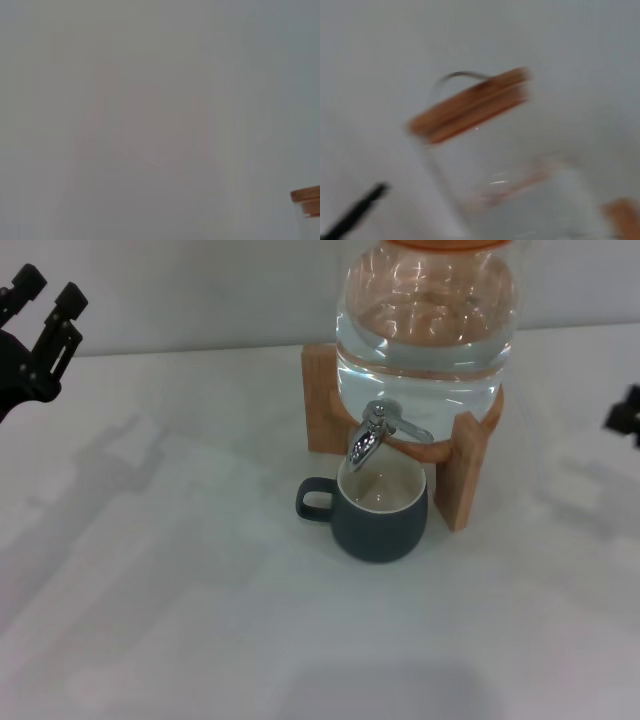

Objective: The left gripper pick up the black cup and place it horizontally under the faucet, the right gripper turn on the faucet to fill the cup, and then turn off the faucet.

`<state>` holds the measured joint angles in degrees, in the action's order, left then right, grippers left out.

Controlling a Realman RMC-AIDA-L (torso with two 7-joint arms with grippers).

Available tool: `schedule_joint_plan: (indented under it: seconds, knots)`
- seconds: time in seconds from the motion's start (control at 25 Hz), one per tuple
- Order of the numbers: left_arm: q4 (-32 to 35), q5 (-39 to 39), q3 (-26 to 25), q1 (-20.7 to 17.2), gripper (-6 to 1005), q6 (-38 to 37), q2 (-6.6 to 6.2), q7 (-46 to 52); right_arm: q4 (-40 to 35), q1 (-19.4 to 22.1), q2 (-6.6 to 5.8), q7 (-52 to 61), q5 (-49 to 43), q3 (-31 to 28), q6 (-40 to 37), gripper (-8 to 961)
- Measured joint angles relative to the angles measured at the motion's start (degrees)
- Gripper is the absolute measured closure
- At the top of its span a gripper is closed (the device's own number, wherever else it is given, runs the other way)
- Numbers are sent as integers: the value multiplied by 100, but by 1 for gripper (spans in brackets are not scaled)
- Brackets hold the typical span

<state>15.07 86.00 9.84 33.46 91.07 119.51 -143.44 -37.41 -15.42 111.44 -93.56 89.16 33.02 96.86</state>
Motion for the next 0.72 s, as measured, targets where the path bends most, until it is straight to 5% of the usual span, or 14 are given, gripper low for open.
schedule_joint_plan:
  seconds: [0.32,0.72]
  knots:
    - [254,180,3,-86,554,33,11,198,-96,-403,334,230,7,867,423,111]
    - [301,271,13,-194,549,183,20,244,469,-895,380,66,16,1444,3,111]
